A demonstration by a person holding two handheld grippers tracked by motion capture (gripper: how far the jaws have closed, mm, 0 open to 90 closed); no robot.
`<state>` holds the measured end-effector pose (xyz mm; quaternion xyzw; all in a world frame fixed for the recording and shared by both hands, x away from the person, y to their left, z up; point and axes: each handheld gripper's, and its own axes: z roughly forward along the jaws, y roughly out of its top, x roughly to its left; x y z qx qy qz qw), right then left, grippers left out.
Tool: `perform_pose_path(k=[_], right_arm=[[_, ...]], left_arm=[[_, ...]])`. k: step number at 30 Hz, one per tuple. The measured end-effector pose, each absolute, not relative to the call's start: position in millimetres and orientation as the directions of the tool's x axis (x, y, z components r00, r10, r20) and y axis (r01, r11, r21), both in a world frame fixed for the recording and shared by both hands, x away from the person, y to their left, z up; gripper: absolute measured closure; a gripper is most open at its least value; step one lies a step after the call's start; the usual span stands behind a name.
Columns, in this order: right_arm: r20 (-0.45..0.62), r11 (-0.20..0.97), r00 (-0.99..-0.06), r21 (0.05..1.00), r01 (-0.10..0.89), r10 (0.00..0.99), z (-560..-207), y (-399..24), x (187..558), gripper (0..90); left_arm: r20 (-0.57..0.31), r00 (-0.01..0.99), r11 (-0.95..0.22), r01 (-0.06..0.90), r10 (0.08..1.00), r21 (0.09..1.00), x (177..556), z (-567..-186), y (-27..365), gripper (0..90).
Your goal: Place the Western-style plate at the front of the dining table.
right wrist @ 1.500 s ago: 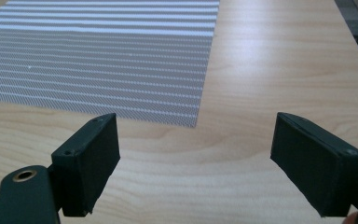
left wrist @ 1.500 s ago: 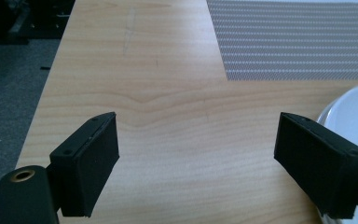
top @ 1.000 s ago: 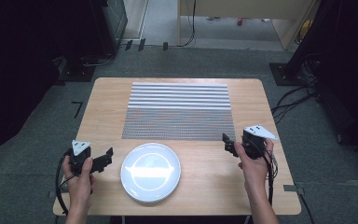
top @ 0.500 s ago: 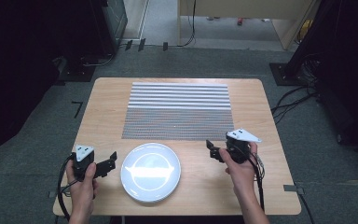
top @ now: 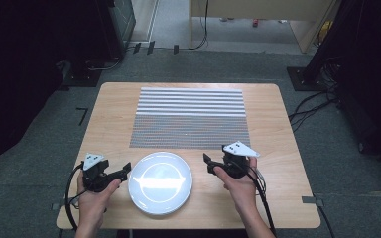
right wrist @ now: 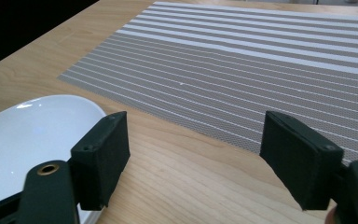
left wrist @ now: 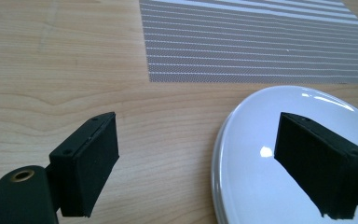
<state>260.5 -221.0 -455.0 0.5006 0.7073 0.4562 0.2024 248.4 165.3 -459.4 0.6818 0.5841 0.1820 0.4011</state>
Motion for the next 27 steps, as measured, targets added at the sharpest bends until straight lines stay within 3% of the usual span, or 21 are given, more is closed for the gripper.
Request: perform_pose_path(k=[5,10,16,27], right_arm=[[0.159,0.100,-0.424,0.845,0.525,0.892,-460.6,-203.8,258.1,29.2],[0.177,0.111,-0.457,0.836,0.537,0.871,-466.4,-192.7,254.8,45.3],[0.217,0.127,-0.513,0.823,0.554,0.831,-473.9,-183.7,252.3,57.3],[0.345,0.067,-0.485,0.758,0.649,0.804,-486.5,-179.9,250.8,74.2]], left_arm=[[-0.235,0.299,-0.022,0.658,0.925,0.753,247.5,-459.3,163.0,22.6],[-0.264,0.324,-0.022,0.668,0.908,0.743,247.5,-461.1,164.4,34.4],[-0.275,0.347,-0.046,0.691,0.897,0.722,248.3,-464.8,165.9,53.0],[-0.285,0.380,-0.092,0.725,0.880,0.682,250.5,-470.6,162.5,64.1]])
